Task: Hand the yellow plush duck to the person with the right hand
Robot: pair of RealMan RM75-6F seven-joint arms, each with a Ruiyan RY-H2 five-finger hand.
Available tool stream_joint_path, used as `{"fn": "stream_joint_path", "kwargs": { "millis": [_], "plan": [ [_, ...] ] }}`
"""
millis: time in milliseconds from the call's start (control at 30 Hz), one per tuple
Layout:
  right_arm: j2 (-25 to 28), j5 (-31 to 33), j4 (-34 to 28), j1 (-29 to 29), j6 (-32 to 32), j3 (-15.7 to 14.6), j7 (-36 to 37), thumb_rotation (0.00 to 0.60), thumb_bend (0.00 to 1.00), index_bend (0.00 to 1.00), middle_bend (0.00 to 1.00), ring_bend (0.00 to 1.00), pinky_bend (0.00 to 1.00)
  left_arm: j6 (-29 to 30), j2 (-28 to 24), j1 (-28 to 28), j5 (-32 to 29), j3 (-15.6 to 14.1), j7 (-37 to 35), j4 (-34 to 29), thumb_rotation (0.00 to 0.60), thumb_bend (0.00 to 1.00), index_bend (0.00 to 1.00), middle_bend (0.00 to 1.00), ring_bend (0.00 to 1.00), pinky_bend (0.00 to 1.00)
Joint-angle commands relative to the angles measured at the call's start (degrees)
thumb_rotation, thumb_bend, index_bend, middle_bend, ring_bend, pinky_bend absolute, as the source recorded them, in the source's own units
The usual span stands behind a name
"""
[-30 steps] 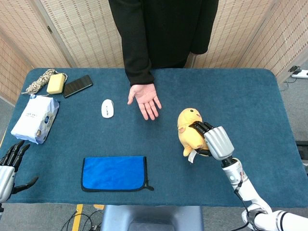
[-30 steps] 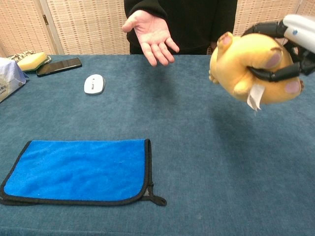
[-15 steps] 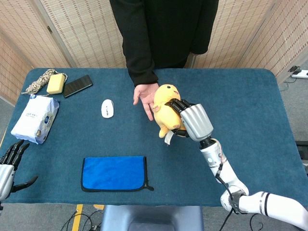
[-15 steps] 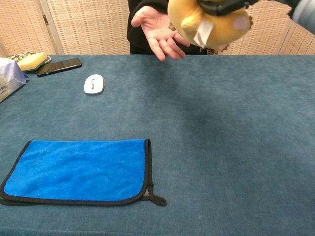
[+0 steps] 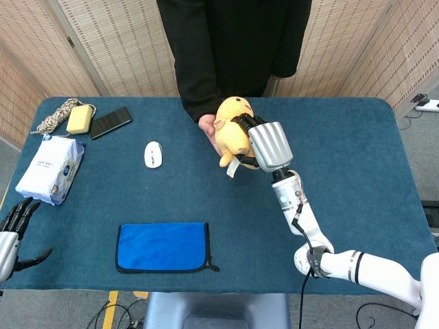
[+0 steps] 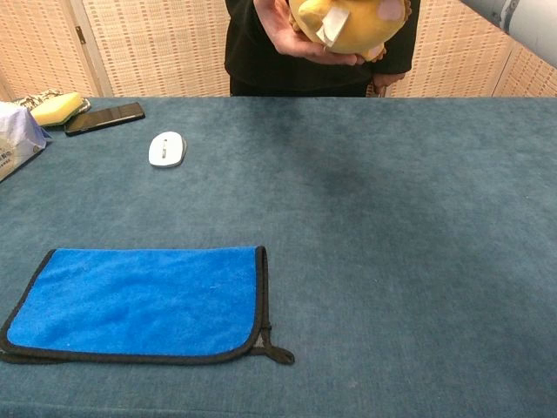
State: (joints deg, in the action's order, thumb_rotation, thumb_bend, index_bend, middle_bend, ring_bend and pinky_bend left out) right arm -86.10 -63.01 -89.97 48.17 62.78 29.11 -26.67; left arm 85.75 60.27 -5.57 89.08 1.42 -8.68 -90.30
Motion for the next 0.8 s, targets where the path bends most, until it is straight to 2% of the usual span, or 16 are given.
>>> {"fn": "stream_joint_path", "kwargs": {
  "millis": [33, 67, 133, 267, 400, 467, 533, 633, 733, 800],
  "plan": [
    [3.5, 3.3, -2.5, 0.0, -3.2, -1.0, -1.0, 0.6, 0.37, 0.21, 0.21, 0.32, 0.43, -0.1, 0.1, -0.1, 0.0, 0.0, 0.1, 0.0, 0.6, 0.24, 0.0, 0.05, 0.06, 0.26],
    [4.1, 3.5, -3.0, 0.1, -3.5, -1.1, -0.9, 0.6, 0.33, 0.1, 0.14, 0.26, 0.37, -0.1, 0.1, -0.1, -0.1, 0.1, 0.1, 0.1, 0.6, 0.24, 0.0, 0.05, 0.06, 0.26],
    [5.6, 4.2, -4.4, 0.1, -4.2, -1.4, -0.4, 0.6, 0.29, 0.02, 0.05, 0.16, 0.29, -0.1, 0.2, -0.1, -0.1, 0.1, 0.4, 0.1, 0.6, 0.24, 0.0, 0.05, 0.06, 0.26],
    [10.0, 4.6, -8.6, -1.0, -4.5, -2.3, -0.7, 0.6, 0.22, 0.0, 0.0, 0.01, 0.11, 0.0, 0.3, -0.1, -0.1, 0.1, 0.7, 0.2, 0.6, 0.24, 0.0, 0.05, 0.06, 0.26],
    [15.5, 2.7, -14.8, -4.6, -1.4, -4.2, -0.7, 0.6, 0.2, 0.0, 0.0, 0.0, 0.04, 0.2, 0.4, 0.0, -0.2, 0.1, 0.7, 0.2, 0.6, 0.24, 0.0, 0.05, 0.06, 0.26],
    [18.8, -1.1, -18.5, -8.2, 1.9, -6.3, 0.2, 0.6, 0.2, 0.0, 0.0, 0.0, 0.02, 0.4, 0.4, 0.0, -0.1, 0.1, 0.9, 0.2, 0.6, 0.24, 0.0, 0.05, 0.06, 0.26],
    [21.6, -5.8, -21.3, -12.4, 5.3, -9.2, 2.0, 0.6, 0.2, 0.0, 0.0, 0.0, 0.01, 0.6, 0.4, 0.1, 0.0, 0.1, 1.1, 0.1, 0.6, 0.24, 0.0, 0.05, 0.06, 0.26],
    [24.8, -16.7, -22.2, -20.4, 12.4, -16.2, 7.0, 0.6, 0.2, 0.0, 0.0, 0.0, 0.0, 0.7, 0.5, 0.1, 0.1, 0.1, 1.8, -0.1, 0.6, 0.24, 0.0, 0.05, 0.06, 0.26],
    [25.1, -26.6, -16.8, -28.4, 20.5, -23.9, 12.6, 0.6, 0.2, 0.0, 0.0, 0.0, 0.0, 1.2, 0.7, 0.3, 0.4, 0.1, 2.6, -0.5, 0.6, 0.24, 0.0, 0.05, 0.06, 0.26],
    [23.9, -29.8, -12.2, -31.9, 24.4, -26.9, 15.2, 0.6, 0.2, 0.0, 0.0, 0.0, 0.0, 1.9, 0.8, 0.5, 0.9, 0.1, 2.9, -0.8, 0.6, 0.24, 0.0, 0.05, 0.06, 0.26]
  ]
}}
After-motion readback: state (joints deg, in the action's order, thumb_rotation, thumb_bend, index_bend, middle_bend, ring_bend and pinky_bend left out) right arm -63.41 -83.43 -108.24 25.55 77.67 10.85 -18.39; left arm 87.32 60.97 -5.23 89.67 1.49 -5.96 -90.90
